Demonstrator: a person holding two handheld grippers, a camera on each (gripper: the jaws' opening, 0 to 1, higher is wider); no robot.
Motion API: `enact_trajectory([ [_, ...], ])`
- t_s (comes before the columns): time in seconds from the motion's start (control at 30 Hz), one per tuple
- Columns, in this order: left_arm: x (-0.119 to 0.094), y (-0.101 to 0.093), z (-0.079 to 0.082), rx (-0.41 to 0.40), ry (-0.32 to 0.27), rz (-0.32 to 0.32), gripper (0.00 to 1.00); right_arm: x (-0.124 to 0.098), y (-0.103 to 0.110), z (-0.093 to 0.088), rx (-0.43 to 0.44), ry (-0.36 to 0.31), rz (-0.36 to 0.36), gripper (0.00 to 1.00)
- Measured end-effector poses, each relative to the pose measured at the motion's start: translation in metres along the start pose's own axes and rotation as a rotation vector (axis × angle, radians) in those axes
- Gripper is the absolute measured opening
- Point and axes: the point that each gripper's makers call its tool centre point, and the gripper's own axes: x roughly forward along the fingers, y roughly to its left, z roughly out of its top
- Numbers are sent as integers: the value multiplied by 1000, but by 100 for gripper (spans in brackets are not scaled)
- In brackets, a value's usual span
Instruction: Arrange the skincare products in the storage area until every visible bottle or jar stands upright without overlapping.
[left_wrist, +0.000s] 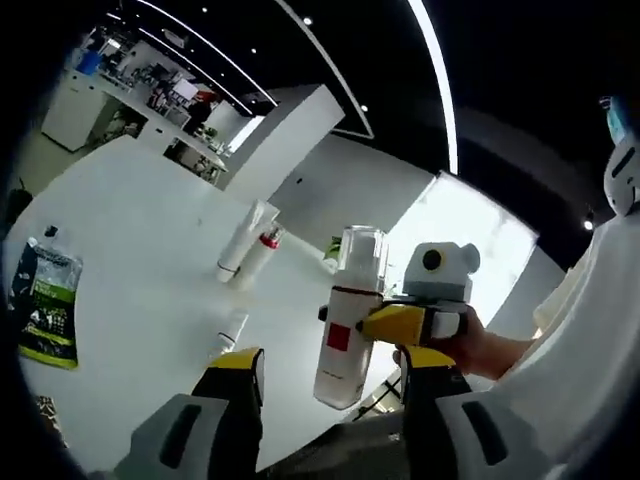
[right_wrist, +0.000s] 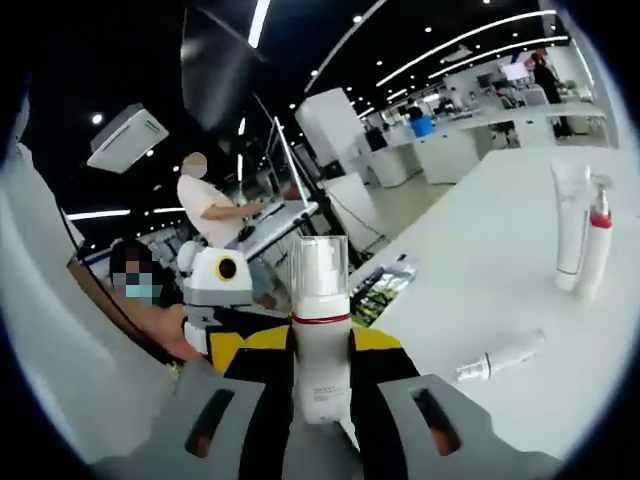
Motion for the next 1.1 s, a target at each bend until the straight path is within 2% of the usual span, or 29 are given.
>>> enact_trajectory([
  [0.03, 1, -3, -1, -5, 5, -15, 61, 1, 5, 0, 36, -9, 30, 18],
  [0.1, 3, -14, -5, -14, 20, -68, 59, 3, 8, 2, 59, -29, 47, 18],
  [0.2, 2, -23, -7, -11, 35, -115, 51, 7, 15, -3, 58, -1, 74, 19],
  [0.37, 1, -26, -7, -35, 36, -131, 47, 7, 18, -2, 88, 1, 97, 19],
  [0.47, -2, -25, -7, -15, 36, -143, 31, 5, 24, 4, 176, -29, 153, 18],
  [0.53, -3, -23, -5, -63, 38, -141, 24, 5, 25, 2, 175, -23, 158, 18],
  [0.57, -3, -19, -6, -84, 45, -125, 23, 6, 26, 2, 178, -22, 161, 18],
  [0.6, -3, -23, -7, -84, 50, -141, 23, 6, 26, 1, 174, -19, 157, 18],
  [0.8, -2, -23, -11, -94, 69, -137, 23, 6, 26, -3, 195, -10, 170, 19],
  [0.83, -2, -22, -15, -124, 97, -129, 23, 6, 25, -6, 206, -2, 176, 19],
  [0.9, 0, -22, -17, -134, 109, -119, 22, 5, 25, -8, 218, 6, 181, 19],
  [1.1, -1, -19, -19, -123, 116, -96, 22, 6, 24, -11, 212, 11, 177, 20],
])
